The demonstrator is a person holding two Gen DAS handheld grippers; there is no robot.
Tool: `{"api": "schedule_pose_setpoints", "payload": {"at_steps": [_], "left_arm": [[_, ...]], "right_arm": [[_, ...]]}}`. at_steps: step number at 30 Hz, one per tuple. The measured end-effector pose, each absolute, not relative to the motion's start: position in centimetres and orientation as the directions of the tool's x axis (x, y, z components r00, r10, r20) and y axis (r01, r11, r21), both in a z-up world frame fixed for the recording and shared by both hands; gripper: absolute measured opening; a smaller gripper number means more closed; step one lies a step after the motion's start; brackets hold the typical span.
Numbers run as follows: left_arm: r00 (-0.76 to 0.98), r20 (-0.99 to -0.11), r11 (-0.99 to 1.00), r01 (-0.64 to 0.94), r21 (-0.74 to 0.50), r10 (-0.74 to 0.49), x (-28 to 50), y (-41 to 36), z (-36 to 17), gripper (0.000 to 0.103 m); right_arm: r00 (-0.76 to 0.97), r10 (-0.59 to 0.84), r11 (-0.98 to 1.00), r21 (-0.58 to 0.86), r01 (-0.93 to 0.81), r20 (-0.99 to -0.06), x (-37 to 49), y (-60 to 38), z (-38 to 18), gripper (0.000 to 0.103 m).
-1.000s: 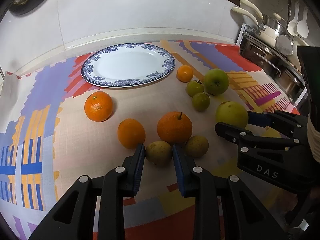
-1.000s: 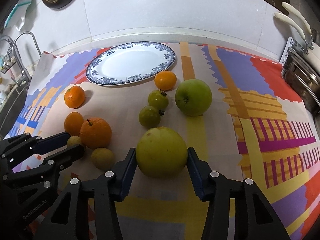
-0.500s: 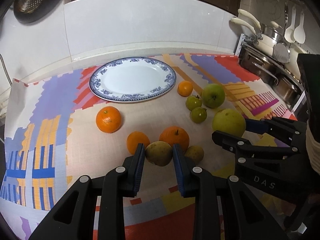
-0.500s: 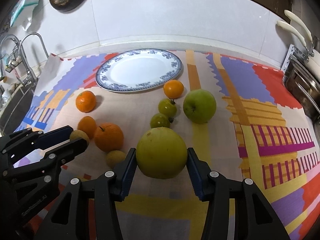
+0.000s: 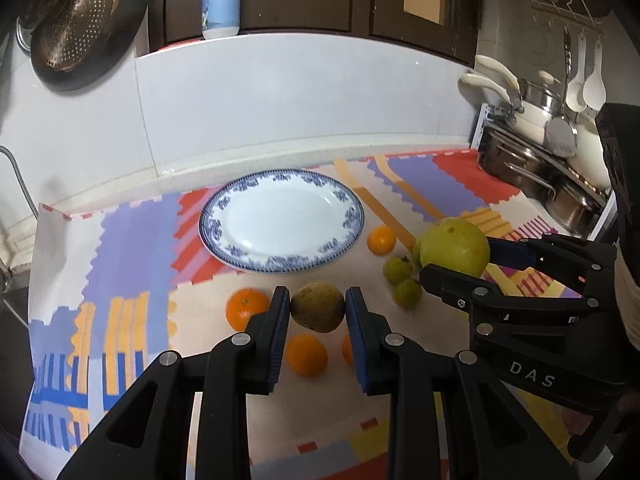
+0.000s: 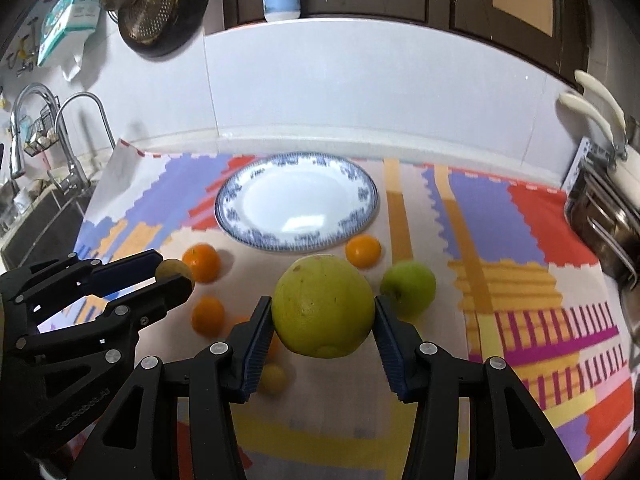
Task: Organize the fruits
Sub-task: 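Carry both fruits over the blue-rimmed plate and open both tools to release them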
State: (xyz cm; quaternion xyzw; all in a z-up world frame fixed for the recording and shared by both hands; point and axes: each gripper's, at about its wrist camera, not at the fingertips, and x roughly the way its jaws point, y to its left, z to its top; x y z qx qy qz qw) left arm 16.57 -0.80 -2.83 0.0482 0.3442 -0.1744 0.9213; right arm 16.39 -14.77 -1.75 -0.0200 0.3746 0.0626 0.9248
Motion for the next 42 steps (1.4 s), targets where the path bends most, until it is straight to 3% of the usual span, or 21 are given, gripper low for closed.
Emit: {"api": "schedule_pose_setpoints", "payload": {"at_steps": [15, 28, 42], "left_arm": [[0.701, -0.663, 0.945, 0.325, -0.03, -0.262, 23.7, 0.3, -1.9, 0.029], [0.581, -0.77, 0.944, 0.318, -0.082, -0.263, 34.1, 0.3, -4.6, 0.029], [0.483, -0.837, 0.941, 0.321, -0.103, -0.257, 37.5, -0.3, -8.1, 0.029]], "right_arm": [[0.737, 0.095, 0.989, -0.019, -0.144, -0.669, 22.9, -13.4, 0.1, 0.05], [0.608, 0.136, 0.984, 0.039, -0.171, -0.783, 32.6, -12.6, -3.6, 0.05], [0.513, 0.15, 0.982, 0.07, -0.173, -0.845, 37.0, -12.8, -8.1, 0.05]]}}
